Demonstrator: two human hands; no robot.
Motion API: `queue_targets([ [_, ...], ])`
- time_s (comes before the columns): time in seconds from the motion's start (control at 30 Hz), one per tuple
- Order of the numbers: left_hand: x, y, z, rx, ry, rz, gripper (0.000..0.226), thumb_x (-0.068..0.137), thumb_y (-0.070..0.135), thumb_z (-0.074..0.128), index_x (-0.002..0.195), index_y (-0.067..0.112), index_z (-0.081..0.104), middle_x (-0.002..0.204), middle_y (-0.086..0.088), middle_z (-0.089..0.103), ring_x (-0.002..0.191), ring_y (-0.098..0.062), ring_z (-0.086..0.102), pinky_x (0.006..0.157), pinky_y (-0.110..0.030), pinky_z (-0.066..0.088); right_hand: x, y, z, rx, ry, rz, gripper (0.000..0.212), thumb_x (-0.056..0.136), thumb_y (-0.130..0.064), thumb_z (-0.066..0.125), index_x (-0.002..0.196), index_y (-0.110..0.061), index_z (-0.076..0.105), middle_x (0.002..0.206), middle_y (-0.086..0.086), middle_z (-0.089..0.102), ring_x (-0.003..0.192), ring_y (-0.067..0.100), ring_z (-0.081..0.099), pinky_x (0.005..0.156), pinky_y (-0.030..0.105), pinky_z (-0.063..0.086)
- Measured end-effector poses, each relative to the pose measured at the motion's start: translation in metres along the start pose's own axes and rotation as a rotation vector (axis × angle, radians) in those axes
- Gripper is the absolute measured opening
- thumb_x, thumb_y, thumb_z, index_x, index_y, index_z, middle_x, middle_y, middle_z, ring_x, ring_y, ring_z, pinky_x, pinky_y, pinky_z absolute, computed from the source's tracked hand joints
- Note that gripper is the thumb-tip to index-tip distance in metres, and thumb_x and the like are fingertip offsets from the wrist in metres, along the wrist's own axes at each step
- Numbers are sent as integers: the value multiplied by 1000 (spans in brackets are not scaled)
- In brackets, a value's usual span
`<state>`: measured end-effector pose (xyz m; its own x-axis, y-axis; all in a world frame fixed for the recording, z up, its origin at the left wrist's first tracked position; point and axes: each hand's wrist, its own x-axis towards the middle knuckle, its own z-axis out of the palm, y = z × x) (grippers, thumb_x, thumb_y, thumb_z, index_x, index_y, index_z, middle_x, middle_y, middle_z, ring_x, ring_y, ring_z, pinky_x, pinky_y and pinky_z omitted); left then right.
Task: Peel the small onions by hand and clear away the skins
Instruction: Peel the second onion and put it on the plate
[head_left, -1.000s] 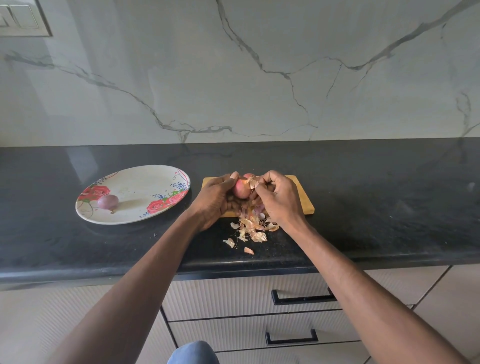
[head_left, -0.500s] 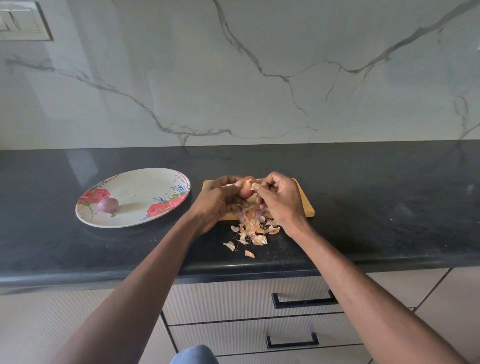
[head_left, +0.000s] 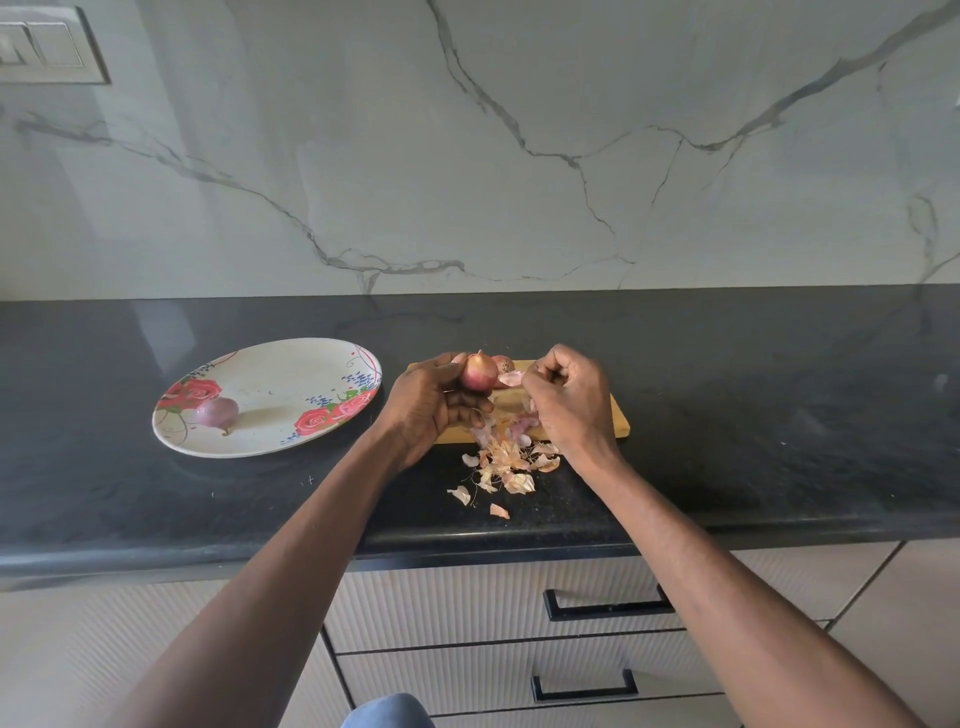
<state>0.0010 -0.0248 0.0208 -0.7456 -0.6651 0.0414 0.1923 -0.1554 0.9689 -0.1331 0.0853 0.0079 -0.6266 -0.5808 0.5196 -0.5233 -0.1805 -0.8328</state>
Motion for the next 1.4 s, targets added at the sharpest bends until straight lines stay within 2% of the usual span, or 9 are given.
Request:
queue_targets([
  [0.1, -1, 0, 0, -14, 8, 4, 30, 108, 13, 34, 119, 1, 60, 86, -17, 72, 68, -25, 65, 56, -30, 56, -1, 0, 1, -24, 25, -7, 32, 81, -1, 68, 62, -11, 45, 59, -2, 45, 57, 7, 39, 54, 24, 41],
  [0.23, -1, 1, -1, -40, 30, 4, 28, 108, 15, 36, 121, 1, 57, 92, -21, 67, 69, -26, 65, 56, -32, 57, 1, 2, 0, -34, 68, 1, 35, 80, -1, 67, 59, -12, 41, 56, -3, 40, 53, 5, 34, 51, 21, 34],
  [0.4, -2, 3, 0, -102, 20, 1, 21, 107, 10, 38, 114, -1, 55, 93, -25, 68, 71, -29, 67, 61, -29, 59, -1, 5, 3, -168, -40, -76, 27, 81, -1, 67, 61, 2, 49, 59, 9, 54, 51, 10, 48, 48, 22, 40],
  [0.47, -1, 3, 0, -110, 21, -3, 23, 106, 8, 39, 117, -4, 55, 95, -24, 69, 70, -30, 67, 60, -28, 59, 0, 6, 3, -205, -61, -84, 19, 79, -2, 72, 67, -4, 57, 72, 6, 62, 64, 13, 56, 57, 25, 47],
  [0.63, -1, 2, 1, -117, 6, -7, 23, 107, 7, 39, 116, -4, 57, 92, -20, 71, 70, -29, 69, 61, -28, 61, -1, 4, 3, -96, -130, -131, 15, 84, -19, 81, 98, -15, 76, 97, -5, 72, 83, -4, 64, 72, 9, 48],
  [0.77, -2, 3, 3, -115, -5, -18, 17, 105, 6, 43, 110, -3, 57, 94, -21, 70, 68, -29, 71, 63, -30, 62, 0, 4, 4, -81, -139, -92, 26, 84, -14, 81, 109, -11, 77, 104, 0, 75, 84, 2, 70, 71, 19, 58],
  [0.9, -5, 4, 2, -119, -35, -17, 16, 102, 9, 52, 110, -3, 58, 93, -19, 73, 69, -28, 72, 63, -28, 62, 2, 6, 4, -55, -87, -79, 18, 84, -4, 79, 101, -9, 79, 100, 0, 76, 91, 12, 73, 77, 20, 58],
  [1.13, -5, 3, 2, -127, -77, -43, 27, 100, 2, 52, 123, -10, 55, 102, -27, 69, 75, -31, 74, 67, -28, 63, 4, 5, 3, -79, -68, -27, 6, 88, -9, 76, 93, -10, 77, 83, -9, 72, 75, -2, 68, 69, 12, 52],
  [1.4, -2, 0, -1, -59, -114, 8, 21, 101, 4, 51, 116, -4, 63, 98, -26, 68, 76, -28, 70, 70, -28, 62, -2, 12, 5, -302, -26, -337, 10, 90, -5, 72, 98, -2, 74, 94, 5, 72, 83, 10, 62, 72, 4, 45],
])
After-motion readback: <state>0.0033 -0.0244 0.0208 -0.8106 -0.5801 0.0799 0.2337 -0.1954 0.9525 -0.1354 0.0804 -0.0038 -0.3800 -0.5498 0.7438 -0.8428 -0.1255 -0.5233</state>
